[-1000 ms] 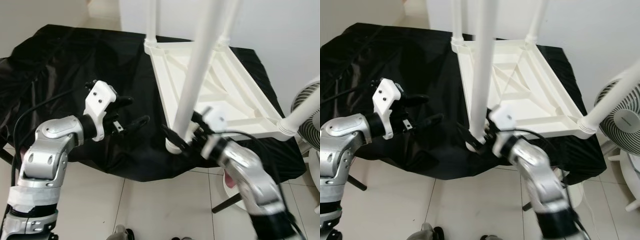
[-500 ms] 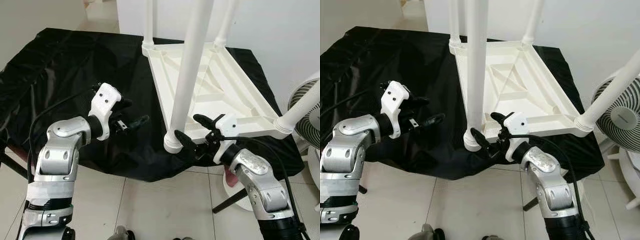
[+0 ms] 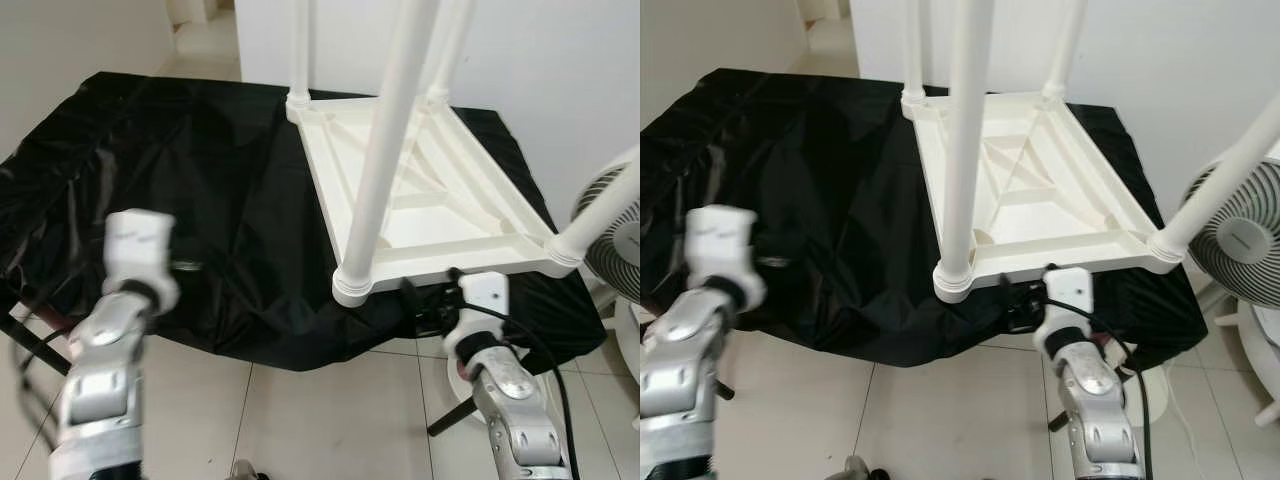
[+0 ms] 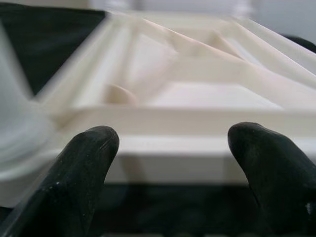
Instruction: Building children table
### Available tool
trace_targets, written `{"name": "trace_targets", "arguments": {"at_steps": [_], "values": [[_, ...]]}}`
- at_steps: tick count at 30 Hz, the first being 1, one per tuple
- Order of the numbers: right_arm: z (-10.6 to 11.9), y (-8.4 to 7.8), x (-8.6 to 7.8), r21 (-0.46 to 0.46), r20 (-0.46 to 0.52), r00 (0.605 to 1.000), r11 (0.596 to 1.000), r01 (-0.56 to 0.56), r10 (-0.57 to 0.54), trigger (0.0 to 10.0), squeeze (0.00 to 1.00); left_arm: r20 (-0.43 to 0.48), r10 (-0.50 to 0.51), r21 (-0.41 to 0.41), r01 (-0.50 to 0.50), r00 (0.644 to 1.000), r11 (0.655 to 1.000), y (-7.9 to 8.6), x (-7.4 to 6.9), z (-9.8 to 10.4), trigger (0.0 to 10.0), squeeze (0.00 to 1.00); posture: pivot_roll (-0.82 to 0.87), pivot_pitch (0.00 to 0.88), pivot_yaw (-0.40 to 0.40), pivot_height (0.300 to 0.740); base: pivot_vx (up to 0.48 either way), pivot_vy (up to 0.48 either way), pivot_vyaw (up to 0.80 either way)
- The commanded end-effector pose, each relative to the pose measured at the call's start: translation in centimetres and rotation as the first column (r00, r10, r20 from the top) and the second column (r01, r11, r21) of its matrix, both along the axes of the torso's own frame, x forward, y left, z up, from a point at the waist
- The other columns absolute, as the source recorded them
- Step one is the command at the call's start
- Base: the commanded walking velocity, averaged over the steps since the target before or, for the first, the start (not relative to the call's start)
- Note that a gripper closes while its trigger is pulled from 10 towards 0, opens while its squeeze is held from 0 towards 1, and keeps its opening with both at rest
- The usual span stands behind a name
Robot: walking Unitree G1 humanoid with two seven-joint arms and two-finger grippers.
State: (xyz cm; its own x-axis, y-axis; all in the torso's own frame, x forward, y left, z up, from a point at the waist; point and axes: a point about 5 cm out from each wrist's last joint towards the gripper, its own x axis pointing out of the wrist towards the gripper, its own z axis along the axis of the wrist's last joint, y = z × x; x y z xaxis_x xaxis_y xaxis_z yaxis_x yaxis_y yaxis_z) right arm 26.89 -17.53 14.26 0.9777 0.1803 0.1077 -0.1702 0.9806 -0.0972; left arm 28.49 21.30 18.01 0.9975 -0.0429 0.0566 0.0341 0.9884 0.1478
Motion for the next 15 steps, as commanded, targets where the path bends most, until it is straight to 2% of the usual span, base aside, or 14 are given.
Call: {"name": "trace_targets", "arguments": {"at_steps": [1,8,12,15], "values": [[1.0,1.5,0.3,0.006,0.045,0.995,0.996,-0.089,0.089,10.0,0.0,0.045,-0.049,0.009,0.048,0.998,0.999,-0.8,0.2,1.0,10.0,0.0,-0.05,0.0,0.018,0.74,0.0,0.0,0.0],[2.4,1.7,1.0,-0.035,0.092,0.987,0.991,-0.128,0.131,10.0,0.0,0.079,-0.067,0.034,0.064,0.995,0.997,-0.8,0.3,2.1,10.0,0.0,-0.04,0.005,0.014,0.74,0.0,0.0,0.0],[2.0,1.9,0.9,-0.03,0.098,0.988,0.993,-0.117,0.119,10.0,0.0,0.088,-0.042,0.031,0.039,0.995,0.999,-1.0,0.0,1.9,10.0,0.0,-0.04,0.0,0.012,0.74,0.0,0.0,0.0],[0.6,2.0,0.2,-0.049,0.075,0.994,0.996,-0.075,0.079,10.0,0.0,0.084,-0.004,0.046,0.0,0.996,0.999,-1.0,-0.5,1.1,10.0,0.0,-0.04,0.0,0.01,0.74,0.0,0.0,0.0]]}}
